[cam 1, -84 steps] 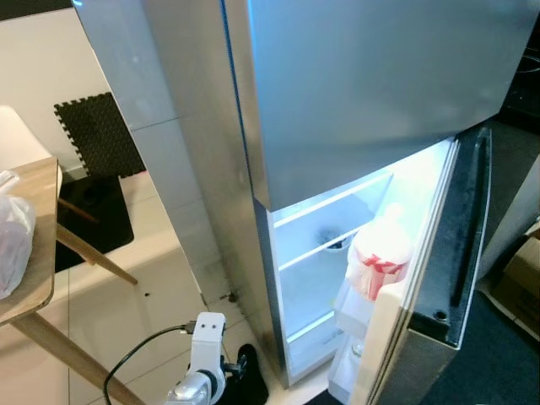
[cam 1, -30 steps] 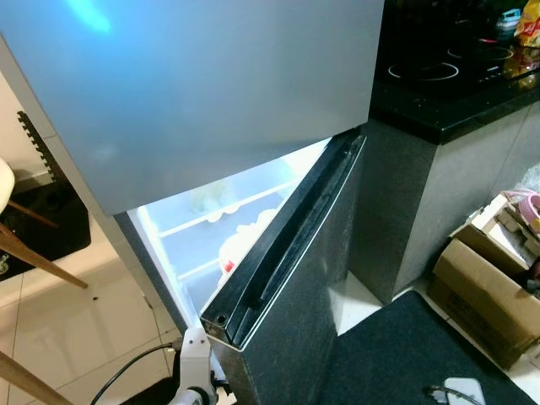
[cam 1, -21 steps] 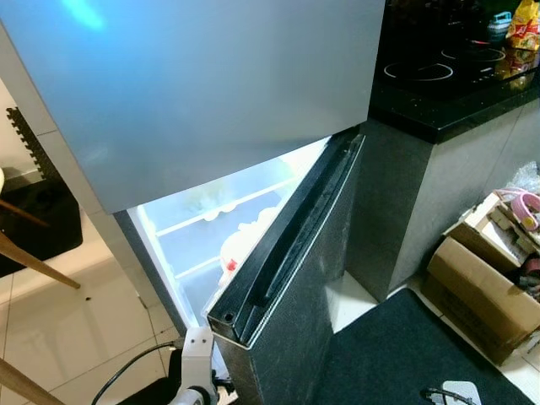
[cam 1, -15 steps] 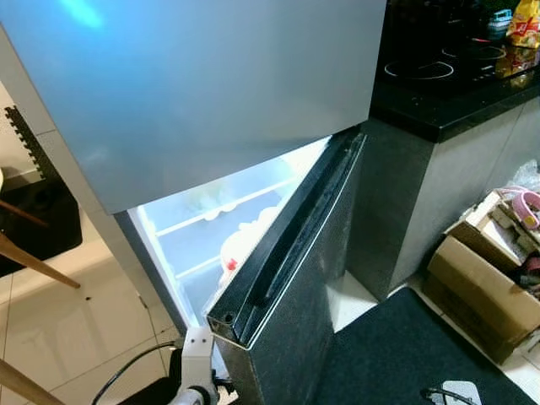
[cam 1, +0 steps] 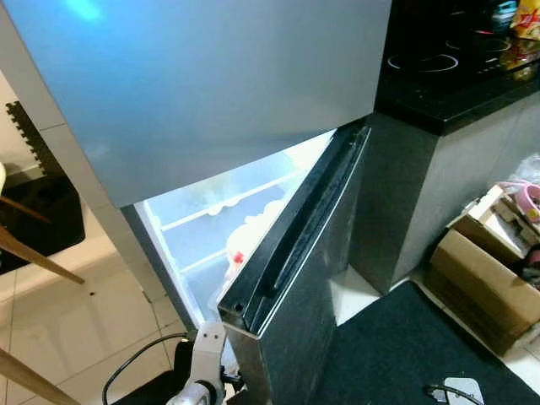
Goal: Restocking fridge
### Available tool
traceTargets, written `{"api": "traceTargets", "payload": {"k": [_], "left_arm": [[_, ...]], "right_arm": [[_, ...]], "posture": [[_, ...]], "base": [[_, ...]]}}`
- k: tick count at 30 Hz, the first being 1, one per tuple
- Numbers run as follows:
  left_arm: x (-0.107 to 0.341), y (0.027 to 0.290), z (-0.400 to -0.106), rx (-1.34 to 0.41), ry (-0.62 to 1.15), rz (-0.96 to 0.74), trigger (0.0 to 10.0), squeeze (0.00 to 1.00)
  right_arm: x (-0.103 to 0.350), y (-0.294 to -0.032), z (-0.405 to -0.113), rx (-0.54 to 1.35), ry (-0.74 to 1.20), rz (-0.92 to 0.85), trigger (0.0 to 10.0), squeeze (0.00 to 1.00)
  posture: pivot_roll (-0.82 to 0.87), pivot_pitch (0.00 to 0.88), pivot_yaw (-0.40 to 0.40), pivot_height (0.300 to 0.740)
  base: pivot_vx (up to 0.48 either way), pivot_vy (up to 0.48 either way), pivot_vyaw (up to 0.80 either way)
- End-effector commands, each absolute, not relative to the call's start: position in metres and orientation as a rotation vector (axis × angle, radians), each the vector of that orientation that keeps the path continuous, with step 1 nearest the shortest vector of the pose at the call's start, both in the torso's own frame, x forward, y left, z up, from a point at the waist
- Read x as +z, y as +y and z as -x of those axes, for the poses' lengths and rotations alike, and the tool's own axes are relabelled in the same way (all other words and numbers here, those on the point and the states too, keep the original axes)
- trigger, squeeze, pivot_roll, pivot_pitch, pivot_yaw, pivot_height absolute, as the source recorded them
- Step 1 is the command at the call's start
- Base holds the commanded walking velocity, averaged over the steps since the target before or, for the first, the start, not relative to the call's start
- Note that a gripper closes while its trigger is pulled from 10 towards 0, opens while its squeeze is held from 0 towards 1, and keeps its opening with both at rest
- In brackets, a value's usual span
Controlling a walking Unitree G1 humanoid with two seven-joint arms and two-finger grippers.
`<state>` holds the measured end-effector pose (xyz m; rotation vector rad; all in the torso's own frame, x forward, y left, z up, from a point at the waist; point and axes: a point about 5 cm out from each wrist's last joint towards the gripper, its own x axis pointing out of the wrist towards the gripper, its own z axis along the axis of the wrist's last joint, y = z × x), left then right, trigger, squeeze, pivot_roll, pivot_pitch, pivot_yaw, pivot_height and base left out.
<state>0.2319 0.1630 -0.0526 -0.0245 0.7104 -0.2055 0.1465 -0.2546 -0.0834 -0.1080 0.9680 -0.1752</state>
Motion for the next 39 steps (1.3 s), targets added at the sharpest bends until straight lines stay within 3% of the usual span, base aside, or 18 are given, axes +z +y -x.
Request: {"api": "traceTargets", "payload": {"k": [1, 5, 19, 30, 39], "left_arm": [[-0.053, 0.161, -0.231, -0.216, 0.714, 0.02, 10.0, 0.0], [-0.054, 0.161, -0.23, -0.217, 0.716, 0.018, 10.0, 0.0], [-0.051, 0.17, -0.234, -0.178, 0.711, 0.02, 10.0, 0.0], [-0.053, 0.169, -0.233, -0.166, 0.729, -0.007, 10.0, 0.0], [-0.037, 0.183, -0.253, -0.045, 0.644, -0.015, 10.0, 0.0]], "right_arm": [[-0.086, -0.253, -0.142, -0.188, 0.984, 0.099, 10.0, 0.0], [-0.086, -0.239, -0.151, -0.176, 0.976, 0.102, 10.0, 0.0], [-0.089, -0.233, -0.15, -0.15, 0.982, 0.107, 10.0, 0.0], [-0.085, -0.239, -0.152, -0.15, 0.955, 0.1, 10.0, 0.0], [-0.084, -0.239, -0.152, -0.172, 0.916, 0.072, 10.0, 0.0]], "posture": [[-0.15, 0.017, 0.067, 0.726], [-0.15, 0.024, 0.07, 0.726], [-0.12, 0.023, 0.045, 0.726], [-0.12, 0.048, 0.068, 0.726], [-0.14, 0.049, 0.097, 0.726]], "base": [[-0.296, 0.0, 0.0], [-0.326, 0.0, 0.0], [-0.301, 0.0, 0.0], [0.0, 0.0, 0.0], [0.0, 0.0, 0.0]]}}
